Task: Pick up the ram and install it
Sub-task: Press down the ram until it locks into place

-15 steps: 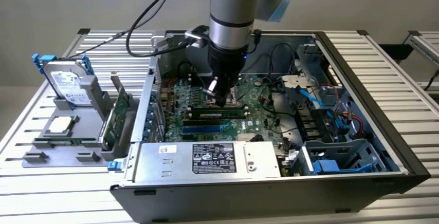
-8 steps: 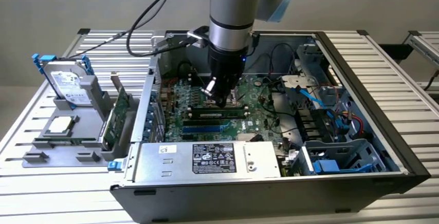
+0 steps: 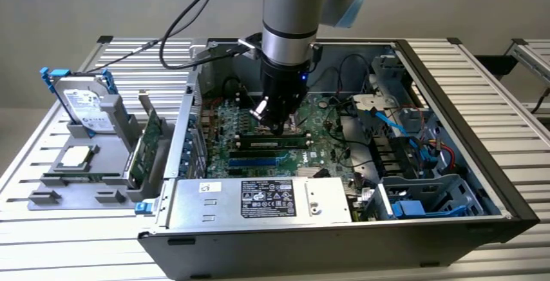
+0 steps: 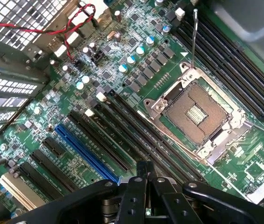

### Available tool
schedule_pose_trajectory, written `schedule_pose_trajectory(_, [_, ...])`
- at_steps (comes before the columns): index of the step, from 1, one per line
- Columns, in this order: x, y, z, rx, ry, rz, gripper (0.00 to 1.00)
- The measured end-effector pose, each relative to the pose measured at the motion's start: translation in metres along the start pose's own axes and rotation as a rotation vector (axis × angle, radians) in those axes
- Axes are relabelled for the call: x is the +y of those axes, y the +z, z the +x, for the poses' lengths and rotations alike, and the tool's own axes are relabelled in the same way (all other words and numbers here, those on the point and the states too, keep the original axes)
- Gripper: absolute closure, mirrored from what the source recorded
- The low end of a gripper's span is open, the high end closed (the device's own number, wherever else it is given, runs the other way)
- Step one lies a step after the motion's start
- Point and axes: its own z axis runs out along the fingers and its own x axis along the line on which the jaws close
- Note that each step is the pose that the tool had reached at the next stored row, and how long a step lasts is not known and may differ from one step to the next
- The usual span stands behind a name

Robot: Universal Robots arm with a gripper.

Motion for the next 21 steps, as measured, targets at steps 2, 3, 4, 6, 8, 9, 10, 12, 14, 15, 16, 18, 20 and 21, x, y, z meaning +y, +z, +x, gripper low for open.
schedule_pose_trajectory(2, [0.0000, -0.0001, 0.0001, -0.0005, 0.028, -0.0003, 0.89])
schedule_pose_trajectory(3, [0.0000, 0.0000, 0.0000, -0.0009, 0.042, -0.0005, 0.89])
schedule_pose_trajectory(4, [0.0000, 0.0000, 0.0000, -0.0013, 0.056, -0.0007, 0.89])
schedule_pose_trajectory(6, [0.0000, -0.0001, 0.0000, -0.0017, 0.082, -0.0007, 0.89])
schedule_pose_trajectory(8, [0.0000, 0.0000, 0.0000, -0.0020, 0.106, -0.0006, 0.89])
schedule_pose_trajectory(9, [-0.0001, 0.0000, 0.0000, -0.0021, 0.118, -0.0005, 0.89])
schedule_pose_trajectory(10, [-0.0001, 0.0000, 0.0000, -0.0021, 0.130, -0.0003, 0.89])
schedule_pose_trajectory(12, [-0.0001, -0.0001, 0.0001, -0.0015, 0.153, 0.0008, 0.89])
schedule_pose_trajectory(14, [-0.0001, 0.0000, 0.0000, -0.0006, 0.174, 0.0025, 0.89])
schedule_pose_trajectory(15, [0.0000, -0.0001, 0.0000, 0.0002, 0.185, 0.0036, 0.89])
schedule_pose_trajectory(16, [0.0000, 0.0000, 0.0000, 0.0008, 0.195, 0.0046, 0.89])
schedule_pose_trajectory(18, [0.0000, 0.0000, 0.0000, 0.0023, 0.215, 0.0070, 0.89])
schedule_pose_trajectory(20, [-0.0001, -0.0001, 0.0000, 0.0038, 0.236, 0.0092, 0.89])
schedule_pose_trajectory(21, [-0.0001, -0.0001, 0.0000, 0.0043, 0.246, 0.0100, 0.89])
